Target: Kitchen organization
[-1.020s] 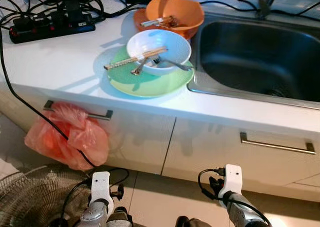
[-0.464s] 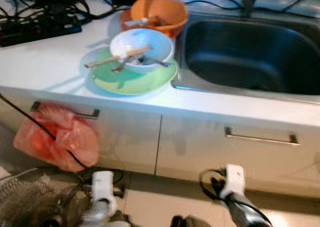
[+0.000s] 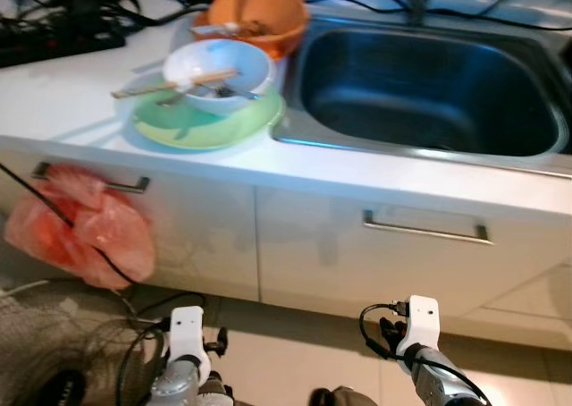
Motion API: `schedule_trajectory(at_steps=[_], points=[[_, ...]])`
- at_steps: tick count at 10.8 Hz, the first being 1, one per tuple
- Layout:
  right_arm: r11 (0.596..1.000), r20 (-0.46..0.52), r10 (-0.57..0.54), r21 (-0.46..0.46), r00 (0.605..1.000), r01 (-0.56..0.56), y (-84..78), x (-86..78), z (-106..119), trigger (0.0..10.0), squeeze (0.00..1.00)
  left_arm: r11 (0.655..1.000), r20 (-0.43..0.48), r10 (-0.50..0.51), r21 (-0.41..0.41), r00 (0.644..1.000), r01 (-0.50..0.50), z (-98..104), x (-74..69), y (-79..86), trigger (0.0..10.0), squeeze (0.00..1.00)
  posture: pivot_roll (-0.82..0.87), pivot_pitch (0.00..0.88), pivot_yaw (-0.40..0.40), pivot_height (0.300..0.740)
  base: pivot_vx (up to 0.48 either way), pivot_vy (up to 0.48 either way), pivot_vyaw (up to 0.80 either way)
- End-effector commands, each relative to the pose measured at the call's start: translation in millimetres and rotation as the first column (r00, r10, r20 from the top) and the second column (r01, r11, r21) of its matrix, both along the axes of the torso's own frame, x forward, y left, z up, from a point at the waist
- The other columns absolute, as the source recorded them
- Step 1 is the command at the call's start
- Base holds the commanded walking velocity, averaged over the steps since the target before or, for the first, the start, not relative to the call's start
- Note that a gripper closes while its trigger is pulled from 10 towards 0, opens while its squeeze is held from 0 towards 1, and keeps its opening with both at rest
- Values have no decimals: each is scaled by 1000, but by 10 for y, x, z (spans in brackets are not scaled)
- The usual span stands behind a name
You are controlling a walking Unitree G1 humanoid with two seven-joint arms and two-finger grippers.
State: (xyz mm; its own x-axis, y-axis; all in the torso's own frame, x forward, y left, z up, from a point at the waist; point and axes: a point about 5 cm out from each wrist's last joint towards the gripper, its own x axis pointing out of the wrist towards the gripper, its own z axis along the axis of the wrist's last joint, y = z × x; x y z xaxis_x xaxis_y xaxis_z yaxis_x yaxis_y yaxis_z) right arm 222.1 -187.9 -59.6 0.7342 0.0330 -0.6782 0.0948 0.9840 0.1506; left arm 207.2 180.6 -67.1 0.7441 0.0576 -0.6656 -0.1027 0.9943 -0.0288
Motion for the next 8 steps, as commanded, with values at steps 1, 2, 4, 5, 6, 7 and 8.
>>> schedule_trajectory(at_steps=[1, 2, 4, 5, 6, 7, 8], points=[[1000, -13, 2, 10, 1000, -2, 34, -13, -16, 10000, 0, 1000, -26, 9, 6, 1000, -9, -35, -64, 38, 10000, 0, 135, 172, -38, 740, 0, 0, 0], [1000, -13, 1, 10, 1000, -1, 34, -13, -16, 10000, 0, 1000, -26, 10, 6, 1000, -10, -35, -64, 39, 10000, 0, 134, 171, -39, 740, 0, 0, 0], [1000, -13, -1, 12, 1000, 1, 34, -17, -18, 10000, 0, 1000, -28, 13, 3, 1000, -13, -37, -66, 40, 10000, 0, 135, 172, -38, 740, 0, 0, 0], [1000, -12, -2, 12, 1000, 2, 35, -16, -18, 10000, 0, 1000, -27, 15, 2, 1000, -15, -36, -64, 41, 10000, 0, 135, 172, -38, 740, 0, 0, 0], [1000, -13, -3, 12, 1000, 4, 35, -16, -18, 10000, 0, 1000, -27, 15, 2, 1000, -15, -35, -62, 41, 10000, 0, 135, 172, -38, 740, 0, 0, 0], [1000, -15, -4, 13, 1000, 4, 36, -17, -20, 10000, 0, 1000, -26, 15, 2, 1000, -15, -34, -61, 43, 10000, 0, 135, 172, -38, 740, 0, 0, -519], [1000, -18, -4, 14, 1000, 4, 37, -18, -21, 10000, 0, 1000, -26, 16, 2, 1000, -16, -33, -60, 45, 10000, 0, 137, 172, -38, 740, 0, 0, -800]])
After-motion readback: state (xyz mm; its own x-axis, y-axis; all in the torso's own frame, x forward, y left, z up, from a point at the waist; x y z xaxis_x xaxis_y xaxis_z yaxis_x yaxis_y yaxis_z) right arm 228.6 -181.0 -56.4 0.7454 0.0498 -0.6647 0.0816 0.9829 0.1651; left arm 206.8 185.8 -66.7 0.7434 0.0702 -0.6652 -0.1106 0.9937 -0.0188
